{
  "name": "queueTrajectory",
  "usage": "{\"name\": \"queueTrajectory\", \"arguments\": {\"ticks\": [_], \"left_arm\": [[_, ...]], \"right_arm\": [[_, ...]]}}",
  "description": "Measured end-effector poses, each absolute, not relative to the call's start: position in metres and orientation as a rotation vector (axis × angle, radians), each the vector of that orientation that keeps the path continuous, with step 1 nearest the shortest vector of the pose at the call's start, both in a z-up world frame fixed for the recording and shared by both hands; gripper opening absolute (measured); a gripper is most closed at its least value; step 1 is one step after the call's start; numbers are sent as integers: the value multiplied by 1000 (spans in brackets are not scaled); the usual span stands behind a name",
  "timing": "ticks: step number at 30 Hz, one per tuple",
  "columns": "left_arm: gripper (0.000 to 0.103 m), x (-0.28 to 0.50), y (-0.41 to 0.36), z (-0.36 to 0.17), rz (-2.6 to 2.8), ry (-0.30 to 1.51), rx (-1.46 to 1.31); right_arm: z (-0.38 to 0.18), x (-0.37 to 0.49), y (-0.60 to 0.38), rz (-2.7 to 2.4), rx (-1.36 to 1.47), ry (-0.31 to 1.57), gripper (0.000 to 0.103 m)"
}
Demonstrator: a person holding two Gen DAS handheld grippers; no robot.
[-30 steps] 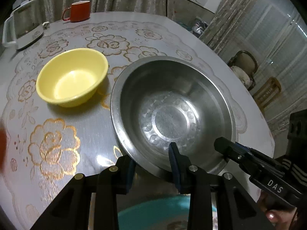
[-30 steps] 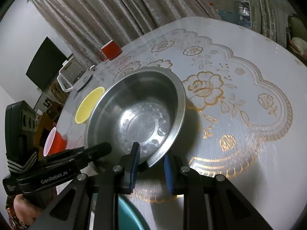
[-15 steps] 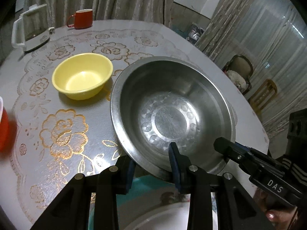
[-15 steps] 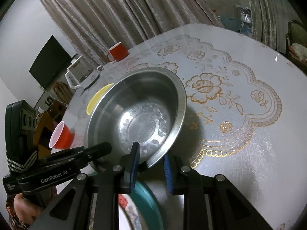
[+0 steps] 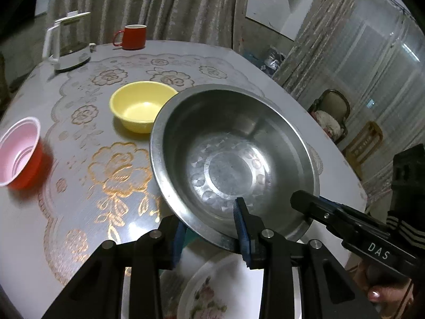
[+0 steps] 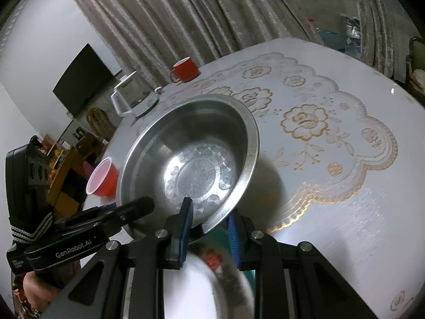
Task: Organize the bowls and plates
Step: 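Lift the steel bowl with both grippers and carry it beside the plate stack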
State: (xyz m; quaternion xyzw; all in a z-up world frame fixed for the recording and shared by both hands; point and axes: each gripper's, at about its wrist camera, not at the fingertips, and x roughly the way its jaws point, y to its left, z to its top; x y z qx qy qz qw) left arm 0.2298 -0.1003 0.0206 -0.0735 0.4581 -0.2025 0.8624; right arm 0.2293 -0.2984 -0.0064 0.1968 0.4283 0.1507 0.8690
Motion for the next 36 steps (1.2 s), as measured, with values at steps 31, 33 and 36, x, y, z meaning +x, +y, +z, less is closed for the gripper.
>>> {"name": "queueTrajectory", "arguments": {"ticks": [31, 33, 36], "left_arm": [[36, 111, 47, 25, -246, 883, -278], [36, 101, 55, 23, -226, 881, -281], [37, 90, 66, 18, -210, 887, -286]], "right_arm": [[8, 165, -161, 582, 293, 941, 24], [6, 162, -151, 602, 284, 950, 24], [3, 156, -138, 631, 274, 970, 24]]}}
